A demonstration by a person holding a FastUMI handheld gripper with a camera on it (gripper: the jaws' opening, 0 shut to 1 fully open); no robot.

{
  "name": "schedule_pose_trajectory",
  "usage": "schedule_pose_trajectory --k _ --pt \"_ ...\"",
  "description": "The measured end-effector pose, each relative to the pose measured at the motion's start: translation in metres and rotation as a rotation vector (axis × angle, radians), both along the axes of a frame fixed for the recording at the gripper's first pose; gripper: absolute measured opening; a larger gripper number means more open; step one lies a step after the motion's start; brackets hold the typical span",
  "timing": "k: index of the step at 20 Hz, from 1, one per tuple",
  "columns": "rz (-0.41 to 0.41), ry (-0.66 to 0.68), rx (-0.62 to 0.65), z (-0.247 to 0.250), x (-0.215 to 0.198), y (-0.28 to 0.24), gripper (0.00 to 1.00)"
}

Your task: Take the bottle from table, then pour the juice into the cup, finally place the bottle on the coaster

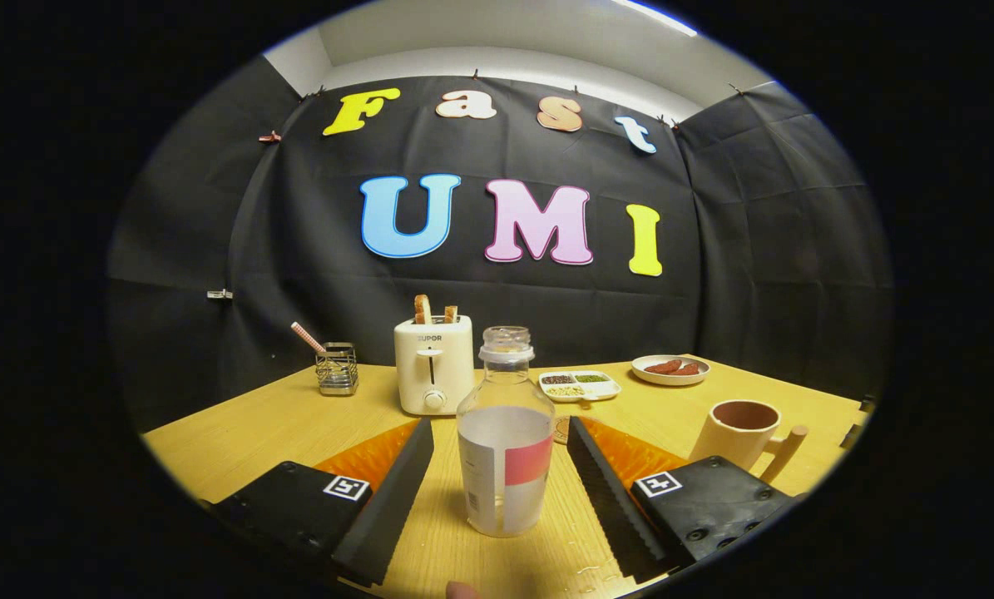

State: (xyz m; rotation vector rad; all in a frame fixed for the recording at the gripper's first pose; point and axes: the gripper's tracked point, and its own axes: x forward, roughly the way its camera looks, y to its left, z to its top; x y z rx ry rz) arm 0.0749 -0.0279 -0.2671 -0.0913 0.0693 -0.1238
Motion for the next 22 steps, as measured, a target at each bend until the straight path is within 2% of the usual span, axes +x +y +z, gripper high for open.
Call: schedule_pose_trajectory --k 5,6,7,10,17,22 --pt "-0.035 0.002 0.024 -0.014 0.012 -0.01 0.97" --pt "-0.033 0.003 0.029 -0.015 0.014 -0.009 0.94" --pt "-0.032 -0.005 0.027 -0.014 0.016 -0.009 0.84" --pt "-0.038 0.003 0.015 -0.015 0.021 -0.01 0.77" --pt "0.009 0.023 0.019 0.024 0.021 0.004 0.75" --pt "0.076 0.037 -0.032 0.07 -0.001 0.012 0.75"
